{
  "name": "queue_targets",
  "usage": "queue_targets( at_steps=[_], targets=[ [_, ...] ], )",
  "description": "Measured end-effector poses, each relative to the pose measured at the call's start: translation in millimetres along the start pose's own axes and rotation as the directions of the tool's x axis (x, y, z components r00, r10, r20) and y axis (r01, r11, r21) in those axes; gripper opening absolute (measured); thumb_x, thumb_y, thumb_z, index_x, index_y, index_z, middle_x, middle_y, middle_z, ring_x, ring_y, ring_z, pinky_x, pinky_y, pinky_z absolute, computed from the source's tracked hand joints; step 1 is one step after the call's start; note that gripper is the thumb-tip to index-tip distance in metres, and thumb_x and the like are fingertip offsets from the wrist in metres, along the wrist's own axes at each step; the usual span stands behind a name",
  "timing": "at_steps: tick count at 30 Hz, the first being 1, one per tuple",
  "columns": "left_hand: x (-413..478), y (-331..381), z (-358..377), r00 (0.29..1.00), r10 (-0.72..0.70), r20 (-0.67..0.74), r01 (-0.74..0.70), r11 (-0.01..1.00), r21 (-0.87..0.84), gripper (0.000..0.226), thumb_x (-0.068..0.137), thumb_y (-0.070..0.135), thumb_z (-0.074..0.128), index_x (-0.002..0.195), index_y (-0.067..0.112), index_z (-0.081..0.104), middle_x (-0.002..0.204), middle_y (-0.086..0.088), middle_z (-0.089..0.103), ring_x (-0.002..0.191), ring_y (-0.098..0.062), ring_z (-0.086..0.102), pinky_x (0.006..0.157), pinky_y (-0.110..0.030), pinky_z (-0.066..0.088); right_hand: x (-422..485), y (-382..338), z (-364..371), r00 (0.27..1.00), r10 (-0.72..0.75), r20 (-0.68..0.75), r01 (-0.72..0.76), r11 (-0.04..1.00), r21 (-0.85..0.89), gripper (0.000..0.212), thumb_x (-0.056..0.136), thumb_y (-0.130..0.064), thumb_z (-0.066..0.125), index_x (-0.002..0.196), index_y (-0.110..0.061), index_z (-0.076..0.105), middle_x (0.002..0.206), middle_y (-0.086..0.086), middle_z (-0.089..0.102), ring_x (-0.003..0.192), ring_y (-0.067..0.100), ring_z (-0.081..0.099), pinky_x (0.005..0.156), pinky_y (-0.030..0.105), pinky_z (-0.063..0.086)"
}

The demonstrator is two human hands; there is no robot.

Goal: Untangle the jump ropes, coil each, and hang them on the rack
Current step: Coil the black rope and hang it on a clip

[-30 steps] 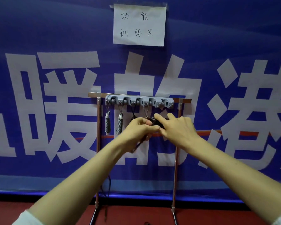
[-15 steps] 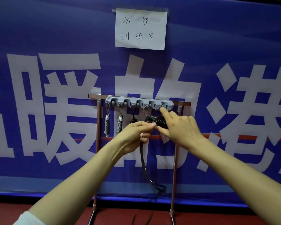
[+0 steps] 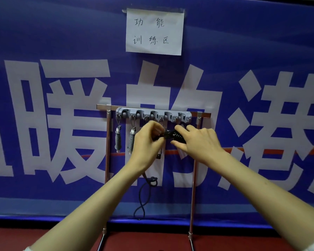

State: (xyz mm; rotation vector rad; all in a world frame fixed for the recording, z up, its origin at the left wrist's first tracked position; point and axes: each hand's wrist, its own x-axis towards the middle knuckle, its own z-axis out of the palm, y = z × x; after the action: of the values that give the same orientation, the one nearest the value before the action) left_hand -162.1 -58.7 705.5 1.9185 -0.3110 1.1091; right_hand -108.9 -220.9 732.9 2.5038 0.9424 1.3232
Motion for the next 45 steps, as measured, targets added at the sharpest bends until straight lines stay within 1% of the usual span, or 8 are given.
queue_targets(
  at_steps=[7, 10, 15, 17, 19, 23, 33, 45],
  targets=[
    [6.9, 7.9, -3.4, 0.920, -0.330, 0.210, 0.347, 0.936, -0.051, 0.025, 0.091, 0.037, 0.064, 0.090, 0.014, 0.072, 0.083, 0.000, 0.067, 0.078, -0.014, 0.059, 0.071, -0.027, 0.048, -7.8, 0.6, 19.2, 0.988, -0.081, -0.130, 0.074, 0.996, -0.057, 0.053, 0.082, -0.049, 0.068, 0.119, -0.011, 0.065, 0.071, 0.006, 0.062, 0.039, 0.022, 0.055, 0.035, 0.023, 0.031],
    [8.0, 1.4, -2.8, 0.979, 0.179, 0.095, -0.201, 0.914, 0.351, 0.022, 0.094, 0.029, 0.060, 0.090, 0.011, 0.073, 0.084, -0.002, 0.057, 0.068, -0.013, 0.055, 0.058, -0.029, 0.049, -8.2, -4.9, 10.8, 0.998, -0.033, -0.051, 0.033, 0.999, 0.002, 0.057, 0.095, -0.054, 0.045, 0.141, -0.020, 0.045, 0.094, 0.004, 0.065, 0.065, 0.024, 0.065, 0.048, 0.029, 0.039],
    [8.8, -16.6, -2.1, 0.691, 0.691, 0.211, -0.654, 0.474, 0.590, 0.011, 0.088, 0.014, 0.065, 0.085, 0.004, 0.069, 0.076, -0.007, 0.053, 0.051, -0.015, 0.046, 0.039, -0.021, 0.031, 1.4, -9.7, 0.5, 0.989, 0.083, 0.121, -0.099, 0.986, 0.137, 0.056, 0.098, -0.060, 0.028, 0.147, -0.033, 0.028, 0.108, 0.003, 0.063, 0.092, 0.026, 0.064, 0.065, 0.033, 0.039],
    [0.8, -13.6, 4.4, 0.812, 0.581, 0.048, -0.524, 0.691, 0.499, 0.023, 0.093, 0.022, 0.056, 0.094, 0.004, 0.071, 0.082, -0.005, 0.057, 0.058, -0.011, 0.053, 0.045, -0.021, 0.043, 2.9, -6.1, 2.3, 0.997, 0.073, -0.007, -0.072, 0.995, 0.069, 0.058, 0.098, -0.055, 0.037, 0.149, -0.027, 0.033, 0.103, 0.007, 0.064, 0.077, 0.028, 0.066, 0.056, 0.032, 0.039],
    [-5.9, -1.2, 8.5, 0.996, 0.055, -0.063, -0.054, 0.998, 0.026, 0.022, 0.096, 0.027, 0.056, 0.094, 0.008, 0.066, 0.080, 0.000, 0.056, 0.061, -0.003, 0.052, 0.058, -0.018, 0.044, 2.6, -3.4, 9.1, 0.991, 0.007, -0.134, -0.004, 1.000, 0.025, 0.056, 0.091, -0.049, 0.058, 0.137, -0.018, 0.053, 0.083, 0.011, 0.065, 0.049, 0.027, 0.060, 0.042, 0.028, 0.036],
    [3.2, 0.6, -6.7, 0.737, -0.455, 0.500, 0.668, 0.600, -0.439, 0.024, 0.100, 0.030, 0.051, 0.098, 0.009, 0.061, 0.073, -0.001, 0.057, 0.053, -0.005, 0.042, 0.062, -0.023, 0.036, 2.7, 0.4, 13.5, 0.969, -0.072, -0.237, 0.063, 0.997, -0.044, 0.050, 0.091, -0.049, 0.048, 0.125, -0.016, 0.063, 0.072, 0.010, 0.063, 0.038, 0.023, 0.054, 0.037, 0.022, 0.030],
    [0.3, -2.9, -18.2, 0.644, -0.467, 0.607, 0.755, 0.518, -0.402, 0.028, 0.077, 0.034, 0.069, 0.086, 0.008, 0.069, 0.062, 0.002, 0.052, 0.057, -0.006, 0.043, 0.057, -0.016, 0.037, -3.3, -4.1, -20.7, 0.978, 0.136, 0.156, -0.192, 0.875, 0.444, 0.052, 0.089, -0.058, 0.052, 0.126, -0.025, 0.038, 0.082, -0.002, 0.065, 0.074, 0.020, 0.065, 0.068, 0.039, 0.055],
    [-9.1, -0.4, 0.0, 0.912, -0.287, 0.293, 0.410, 0.667, -0.623, 0.025, 0.079, 0.040, 0.070, 0.092, 0.020, 0.076, 0.074, 0.001, 0.058, 0.068, -0.014, 0.044, 0.075, -0.037, 0.036, -2.0, -18.0, -17.9, 0.833, -0.088, 0.546, -0.551, -0.206, 0.809, 0.073, 0.082, -0.058, 0.053, 0.122, 0.003, 0.045, 0.063, 0.006, 0.058, 0.037, 0.014, 0.044, 0.033, 0.021, 0.030]
  ],
)
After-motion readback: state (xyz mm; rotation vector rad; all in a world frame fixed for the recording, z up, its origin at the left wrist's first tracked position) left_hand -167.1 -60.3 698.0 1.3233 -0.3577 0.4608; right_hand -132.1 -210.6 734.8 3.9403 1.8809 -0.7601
